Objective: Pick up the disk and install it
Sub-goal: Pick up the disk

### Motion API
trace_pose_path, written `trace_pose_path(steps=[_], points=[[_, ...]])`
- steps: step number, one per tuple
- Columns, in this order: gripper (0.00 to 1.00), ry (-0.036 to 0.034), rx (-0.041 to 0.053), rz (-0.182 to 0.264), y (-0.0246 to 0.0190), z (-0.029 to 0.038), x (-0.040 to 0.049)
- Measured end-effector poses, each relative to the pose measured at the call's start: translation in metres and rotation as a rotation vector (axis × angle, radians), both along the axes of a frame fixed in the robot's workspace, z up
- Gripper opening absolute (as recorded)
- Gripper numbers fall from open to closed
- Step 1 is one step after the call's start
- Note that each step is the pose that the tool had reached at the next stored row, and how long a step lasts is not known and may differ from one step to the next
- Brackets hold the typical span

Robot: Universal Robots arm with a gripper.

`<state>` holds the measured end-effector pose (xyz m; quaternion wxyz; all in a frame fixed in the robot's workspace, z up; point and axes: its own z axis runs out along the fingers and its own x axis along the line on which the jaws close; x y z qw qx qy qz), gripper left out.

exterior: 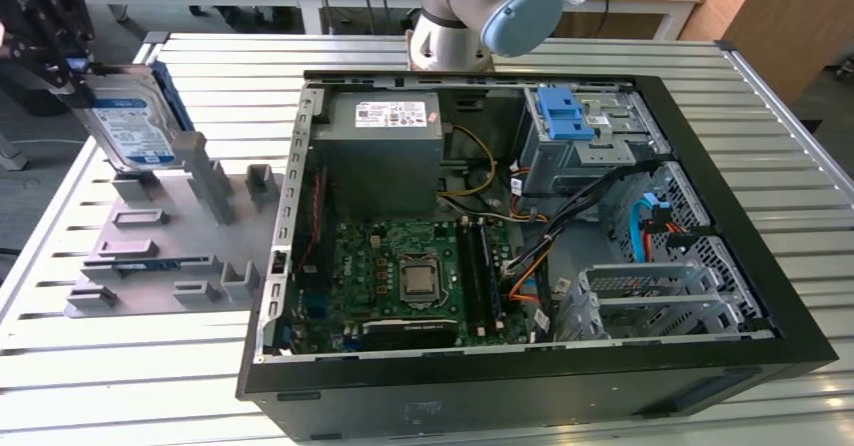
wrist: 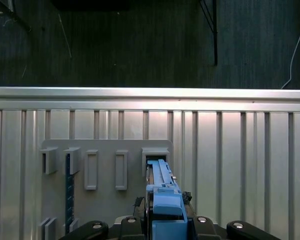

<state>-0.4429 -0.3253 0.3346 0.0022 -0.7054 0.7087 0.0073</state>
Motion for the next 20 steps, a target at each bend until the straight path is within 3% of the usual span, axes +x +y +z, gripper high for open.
trace_pose_path(steps=[20], points=[[0.36,0.0,0.0,0.0,0.0,0.011,0.0]])
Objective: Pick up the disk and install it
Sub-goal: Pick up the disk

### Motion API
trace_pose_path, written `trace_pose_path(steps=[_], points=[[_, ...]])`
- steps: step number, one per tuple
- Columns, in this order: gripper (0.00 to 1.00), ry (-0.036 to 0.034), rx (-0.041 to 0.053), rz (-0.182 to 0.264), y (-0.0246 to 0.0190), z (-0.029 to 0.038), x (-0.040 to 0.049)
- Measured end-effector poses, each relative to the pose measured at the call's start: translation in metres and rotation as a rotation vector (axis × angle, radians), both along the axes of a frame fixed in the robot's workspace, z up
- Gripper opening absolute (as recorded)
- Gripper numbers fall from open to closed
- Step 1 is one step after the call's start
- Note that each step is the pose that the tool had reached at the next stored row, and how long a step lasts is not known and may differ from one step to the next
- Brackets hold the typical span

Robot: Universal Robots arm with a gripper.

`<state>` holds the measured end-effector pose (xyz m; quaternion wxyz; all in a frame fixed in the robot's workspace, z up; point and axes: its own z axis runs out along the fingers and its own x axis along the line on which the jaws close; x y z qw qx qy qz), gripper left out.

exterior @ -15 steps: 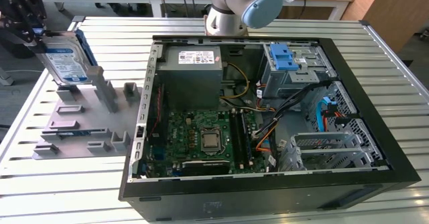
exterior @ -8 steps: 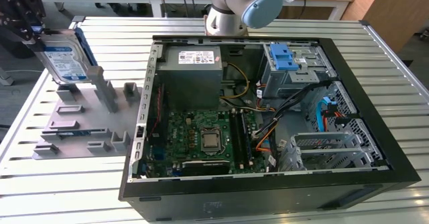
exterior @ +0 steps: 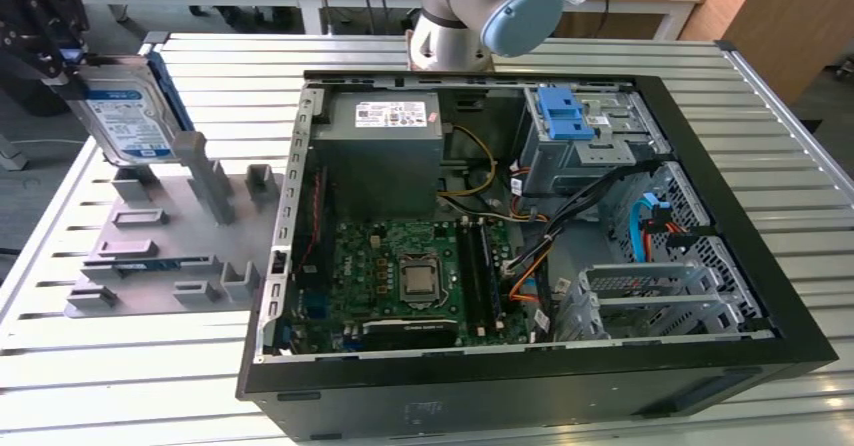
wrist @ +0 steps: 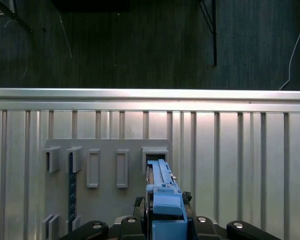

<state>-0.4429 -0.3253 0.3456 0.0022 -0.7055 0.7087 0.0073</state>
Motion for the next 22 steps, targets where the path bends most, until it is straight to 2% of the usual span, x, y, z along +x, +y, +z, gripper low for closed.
trace_pose_path(steps=[22], points=[[0.36,0.0,-0.0001,0.0,0.0,0.0121,0.0]])
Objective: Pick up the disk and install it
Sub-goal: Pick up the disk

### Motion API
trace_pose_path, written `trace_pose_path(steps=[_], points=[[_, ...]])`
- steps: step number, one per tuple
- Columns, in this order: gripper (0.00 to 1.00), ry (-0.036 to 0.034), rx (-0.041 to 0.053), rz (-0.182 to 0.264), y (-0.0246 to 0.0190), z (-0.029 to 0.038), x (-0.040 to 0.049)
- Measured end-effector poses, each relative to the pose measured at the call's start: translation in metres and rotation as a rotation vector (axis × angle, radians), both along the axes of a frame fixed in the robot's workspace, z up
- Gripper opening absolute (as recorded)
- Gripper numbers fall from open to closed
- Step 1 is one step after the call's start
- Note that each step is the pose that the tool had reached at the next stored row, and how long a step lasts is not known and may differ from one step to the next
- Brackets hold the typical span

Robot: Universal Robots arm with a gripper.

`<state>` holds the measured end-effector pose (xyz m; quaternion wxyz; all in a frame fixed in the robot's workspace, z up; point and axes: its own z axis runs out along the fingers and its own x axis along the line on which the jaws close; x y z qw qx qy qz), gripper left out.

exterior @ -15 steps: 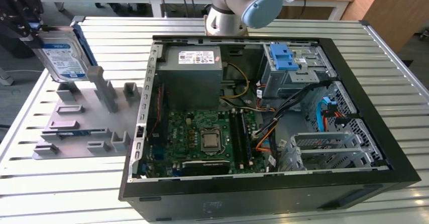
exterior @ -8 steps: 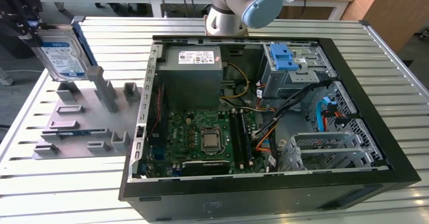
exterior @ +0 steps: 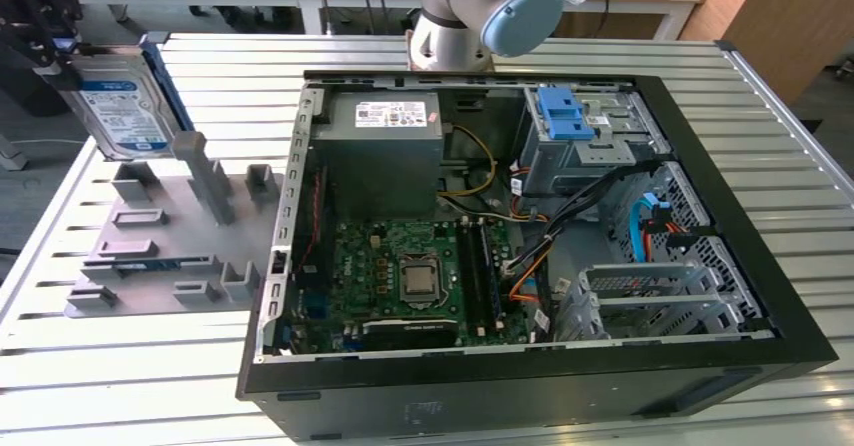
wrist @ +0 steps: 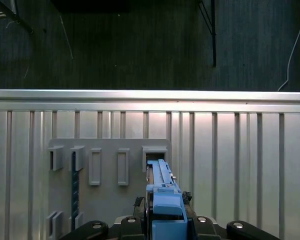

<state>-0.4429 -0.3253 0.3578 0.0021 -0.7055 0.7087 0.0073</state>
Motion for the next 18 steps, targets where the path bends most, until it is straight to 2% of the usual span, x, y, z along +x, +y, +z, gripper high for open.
trace_pose_path(steps=[18], points=[[0.36,-0.0001,0.0,0.0,0.0,0.0102,0.0]])
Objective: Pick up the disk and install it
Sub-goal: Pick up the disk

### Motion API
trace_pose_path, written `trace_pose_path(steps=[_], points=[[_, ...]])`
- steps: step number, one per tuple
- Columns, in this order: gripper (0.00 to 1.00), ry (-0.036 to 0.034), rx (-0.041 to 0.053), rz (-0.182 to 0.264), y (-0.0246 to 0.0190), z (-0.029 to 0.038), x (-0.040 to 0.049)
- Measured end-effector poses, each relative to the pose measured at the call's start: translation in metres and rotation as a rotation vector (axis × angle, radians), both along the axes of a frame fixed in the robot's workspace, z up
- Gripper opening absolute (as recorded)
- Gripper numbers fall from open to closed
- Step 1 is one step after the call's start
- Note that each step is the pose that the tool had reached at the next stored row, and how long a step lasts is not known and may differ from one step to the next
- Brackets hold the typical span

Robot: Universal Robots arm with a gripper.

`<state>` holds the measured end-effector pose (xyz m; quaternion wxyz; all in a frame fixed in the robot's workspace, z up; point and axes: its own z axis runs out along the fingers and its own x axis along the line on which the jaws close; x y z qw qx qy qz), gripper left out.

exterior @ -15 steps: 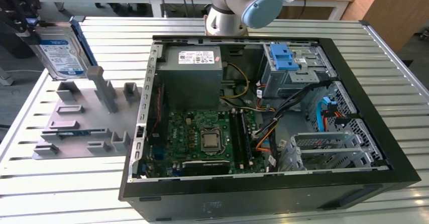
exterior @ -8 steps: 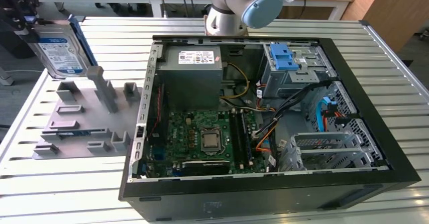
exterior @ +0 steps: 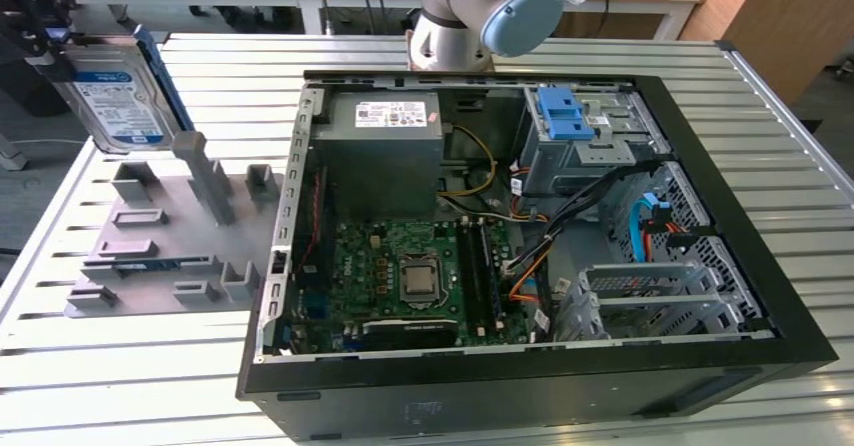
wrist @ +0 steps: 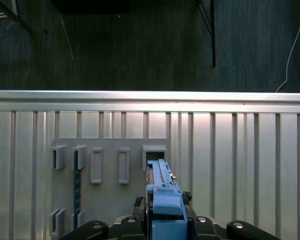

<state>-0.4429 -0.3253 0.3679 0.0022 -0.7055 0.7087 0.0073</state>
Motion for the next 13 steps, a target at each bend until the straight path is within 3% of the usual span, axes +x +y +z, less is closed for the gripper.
trace_pose_path(steps=[13], points=[[0.36,0.0,0.0,0.0,0.0,0.0078,0.0]])
